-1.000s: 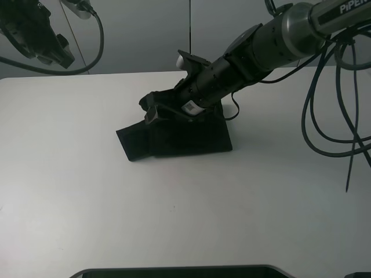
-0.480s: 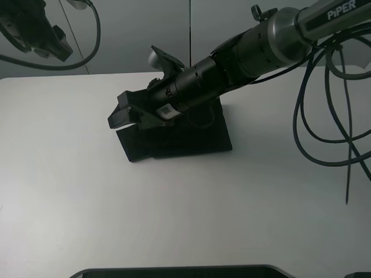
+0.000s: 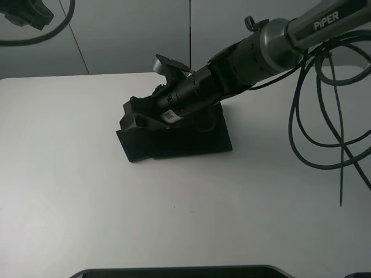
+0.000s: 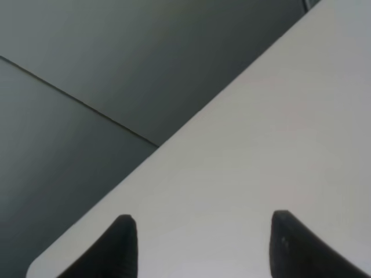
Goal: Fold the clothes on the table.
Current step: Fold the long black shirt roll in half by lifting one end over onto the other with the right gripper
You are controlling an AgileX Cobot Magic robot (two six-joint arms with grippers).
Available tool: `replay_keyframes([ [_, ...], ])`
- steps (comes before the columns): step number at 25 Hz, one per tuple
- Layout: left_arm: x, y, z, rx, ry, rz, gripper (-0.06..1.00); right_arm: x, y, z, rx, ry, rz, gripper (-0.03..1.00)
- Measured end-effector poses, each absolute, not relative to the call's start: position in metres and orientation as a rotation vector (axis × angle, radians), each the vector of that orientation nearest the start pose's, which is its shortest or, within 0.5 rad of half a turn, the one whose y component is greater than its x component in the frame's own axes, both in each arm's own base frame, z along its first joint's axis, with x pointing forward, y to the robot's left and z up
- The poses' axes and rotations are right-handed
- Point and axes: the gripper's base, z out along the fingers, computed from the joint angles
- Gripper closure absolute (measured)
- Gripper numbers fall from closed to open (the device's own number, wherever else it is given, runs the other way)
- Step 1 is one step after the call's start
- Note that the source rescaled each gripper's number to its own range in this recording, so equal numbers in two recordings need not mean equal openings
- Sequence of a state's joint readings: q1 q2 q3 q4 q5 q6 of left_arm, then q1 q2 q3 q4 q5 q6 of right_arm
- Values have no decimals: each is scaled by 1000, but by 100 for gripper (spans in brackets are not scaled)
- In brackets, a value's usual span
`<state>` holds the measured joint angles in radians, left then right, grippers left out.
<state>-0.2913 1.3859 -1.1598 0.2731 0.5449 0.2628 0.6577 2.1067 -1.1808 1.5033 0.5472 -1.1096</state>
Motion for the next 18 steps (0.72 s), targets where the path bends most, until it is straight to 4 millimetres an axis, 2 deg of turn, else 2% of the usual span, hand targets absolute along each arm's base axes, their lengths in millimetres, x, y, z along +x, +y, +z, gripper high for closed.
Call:
replay_keyframes([
  [4, 282, -71, 363, 756, 2026, 270, 29, 296, 288, 91, -596, 2596, 1082, 24],
  [9, 261, -65, 387, 719, 1949, 271, 29, 293, 290, 87, -586, 2610, 1140, 24],
  [14, 245, -60, 402, 692, 1894, 272, 29, 294, 300, 98, -677, 2550, 1267, 24],
  [18, 229, -55, 417, 667, 1838, 275, 29, 296, 309, 128, -756, 2445, 1368, 24],
])
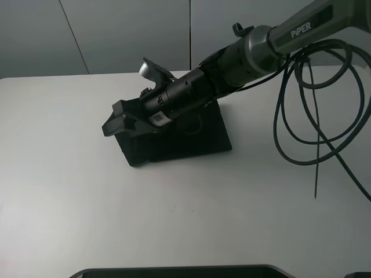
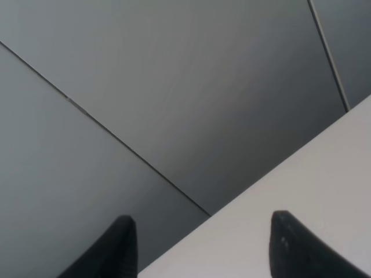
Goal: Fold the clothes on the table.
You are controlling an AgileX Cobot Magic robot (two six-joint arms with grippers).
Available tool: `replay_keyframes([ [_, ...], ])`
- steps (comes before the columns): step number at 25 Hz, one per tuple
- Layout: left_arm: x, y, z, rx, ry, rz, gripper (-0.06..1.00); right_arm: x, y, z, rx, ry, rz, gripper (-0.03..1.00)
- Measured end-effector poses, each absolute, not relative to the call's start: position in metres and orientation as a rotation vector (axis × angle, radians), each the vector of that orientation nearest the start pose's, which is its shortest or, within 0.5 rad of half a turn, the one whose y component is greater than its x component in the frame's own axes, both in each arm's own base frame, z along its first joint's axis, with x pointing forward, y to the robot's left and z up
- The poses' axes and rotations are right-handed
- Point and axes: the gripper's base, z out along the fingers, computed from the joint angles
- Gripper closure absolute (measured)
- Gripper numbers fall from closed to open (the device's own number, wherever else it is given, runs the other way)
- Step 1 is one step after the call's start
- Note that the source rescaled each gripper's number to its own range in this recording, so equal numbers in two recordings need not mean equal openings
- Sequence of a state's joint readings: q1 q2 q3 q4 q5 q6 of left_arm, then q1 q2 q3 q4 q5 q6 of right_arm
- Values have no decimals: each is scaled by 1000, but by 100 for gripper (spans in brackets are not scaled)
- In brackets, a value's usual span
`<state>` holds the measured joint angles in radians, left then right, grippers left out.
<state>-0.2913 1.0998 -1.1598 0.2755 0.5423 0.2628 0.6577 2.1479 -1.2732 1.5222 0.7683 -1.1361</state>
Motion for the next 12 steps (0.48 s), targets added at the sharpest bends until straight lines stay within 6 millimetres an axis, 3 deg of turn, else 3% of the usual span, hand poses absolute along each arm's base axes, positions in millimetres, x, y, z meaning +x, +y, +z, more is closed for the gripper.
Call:
replay_keyframes([
  [5, 200, -44, 437, 648, 1769, 332, 29, 291, 304, 184, -902, 2296, 1305, 24],
  [8, 177, -35, 448, 610, 1736, 339, 29, 287, 293, 214, -989, 2257, 1153, 26],
  [12, 148, -25, 459, 517, 1721, 299, 29, 281, 272, 251, -1078, 2228, 875, 37],
])
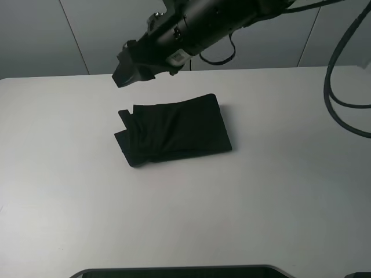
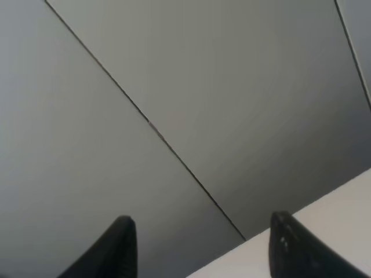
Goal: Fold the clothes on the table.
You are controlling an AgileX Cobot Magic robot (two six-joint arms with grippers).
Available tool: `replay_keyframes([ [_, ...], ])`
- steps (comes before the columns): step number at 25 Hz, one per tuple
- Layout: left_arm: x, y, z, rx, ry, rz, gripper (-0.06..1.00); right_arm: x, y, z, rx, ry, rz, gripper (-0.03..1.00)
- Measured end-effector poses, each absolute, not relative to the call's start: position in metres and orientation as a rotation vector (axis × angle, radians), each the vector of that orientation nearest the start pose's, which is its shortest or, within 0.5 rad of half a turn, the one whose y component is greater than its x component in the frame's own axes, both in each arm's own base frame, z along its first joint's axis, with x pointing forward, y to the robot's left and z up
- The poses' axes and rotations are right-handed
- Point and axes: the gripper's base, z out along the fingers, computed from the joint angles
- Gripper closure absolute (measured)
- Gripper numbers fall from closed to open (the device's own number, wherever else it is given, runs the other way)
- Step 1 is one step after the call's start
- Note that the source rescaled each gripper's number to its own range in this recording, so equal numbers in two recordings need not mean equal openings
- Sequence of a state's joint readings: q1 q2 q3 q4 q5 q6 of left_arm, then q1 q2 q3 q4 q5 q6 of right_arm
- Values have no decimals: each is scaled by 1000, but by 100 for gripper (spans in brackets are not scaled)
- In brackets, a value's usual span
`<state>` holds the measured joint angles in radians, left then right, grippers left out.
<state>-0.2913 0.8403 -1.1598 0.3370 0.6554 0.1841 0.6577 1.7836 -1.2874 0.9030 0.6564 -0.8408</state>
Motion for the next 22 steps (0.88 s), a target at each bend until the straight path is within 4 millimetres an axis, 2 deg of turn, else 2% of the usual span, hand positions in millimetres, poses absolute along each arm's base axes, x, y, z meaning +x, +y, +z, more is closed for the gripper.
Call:
replay_keyframes([
  [2, 134, -19, 461, 495, 1731, 301, 29, 276, 259, 272, -1103, 2209, 748, 34],
  [6, 108, -9, 462, 461, 1755, 314, 29, 262, 233, 312, -1138, 2140, 530, 4],
  [8, 93, -3, 464, 442, 1744, 320, 29, 252, 220, 332, -1142, 2104, 454, -2],
  [12, 59, 10, 467, 354, 1716, 311, 29, 228, 189, 375, -1115, 2011, 320, -3],
  [16, 29, 27, 460, 274, 1765, 372, 29, 197, 153, 411, -1084, 1933, 172, -3],
  [19, 9, 40, 454, 204, 1809, 429, 28, 174, 122, 428, -1079, 1926, 12, -3],
  [22, -7, 47, 451, 121, 1794, 408, 28, 149, 90, 438, -1069, 1962, -139, -3],
])
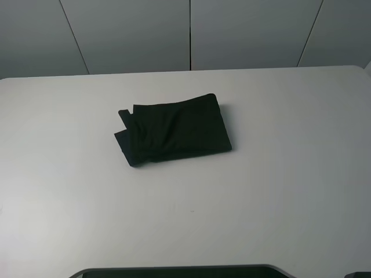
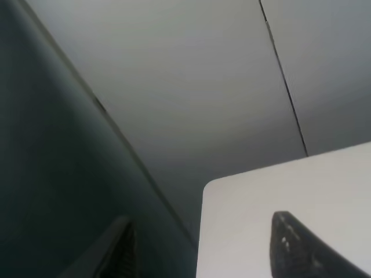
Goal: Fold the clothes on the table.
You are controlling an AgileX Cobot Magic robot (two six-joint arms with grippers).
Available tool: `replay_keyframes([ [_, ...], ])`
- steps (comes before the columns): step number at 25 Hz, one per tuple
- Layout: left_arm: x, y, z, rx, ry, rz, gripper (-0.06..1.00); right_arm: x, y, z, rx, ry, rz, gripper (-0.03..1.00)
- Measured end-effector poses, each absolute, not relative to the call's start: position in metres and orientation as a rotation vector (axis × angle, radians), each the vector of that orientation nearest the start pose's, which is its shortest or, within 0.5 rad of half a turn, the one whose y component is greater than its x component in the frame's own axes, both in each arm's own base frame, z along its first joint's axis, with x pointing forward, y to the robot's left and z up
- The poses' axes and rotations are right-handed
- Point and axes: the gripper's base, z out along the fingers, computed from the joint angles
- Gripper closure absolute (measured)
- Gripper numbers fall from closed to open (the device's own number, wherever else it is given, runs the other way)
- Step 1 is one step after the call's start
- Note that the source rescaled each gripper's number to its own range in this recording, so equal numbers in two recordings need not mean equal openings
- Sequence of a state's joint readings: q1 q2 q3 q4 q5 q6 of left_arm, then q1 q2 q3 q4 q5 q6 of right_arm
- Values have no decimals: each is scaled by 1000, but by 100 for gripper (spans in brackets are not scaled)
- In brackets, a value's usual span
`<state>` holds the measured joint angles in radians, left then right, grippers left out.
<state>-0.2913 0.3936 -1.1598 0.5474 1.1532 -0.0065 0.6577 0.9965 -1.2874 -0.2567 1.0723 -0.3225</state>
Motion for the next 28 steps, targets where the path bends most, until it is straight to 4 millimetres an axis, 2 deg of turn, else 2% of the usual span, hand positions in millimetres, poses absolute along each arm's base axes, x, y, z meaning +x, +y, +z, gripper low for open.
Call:
replay_keyframes([
  [3, -21, 52, 449, 51, 1760, 359, 28, 125, 60, 447, -1022, 1990, -252, -3],
  [10, -43, 61, 442, -16, 1751, 345, 28, 60, -4, 472, -741, 1837, -287, -3],
  [16, -70, 70, 436, -59, 1675, 329, 28, 4, -56, 476, -555, 1683, -298, -3],
  [22, -102, 80, 424, -99, 1576, 296, 28, -30, -83, 471, -445, 1601, -294, -3],
  [28, -122, 86, 415, -124, 1514, 274, 28, -56, -85, 471, -351, 1620, -680, -1],
])
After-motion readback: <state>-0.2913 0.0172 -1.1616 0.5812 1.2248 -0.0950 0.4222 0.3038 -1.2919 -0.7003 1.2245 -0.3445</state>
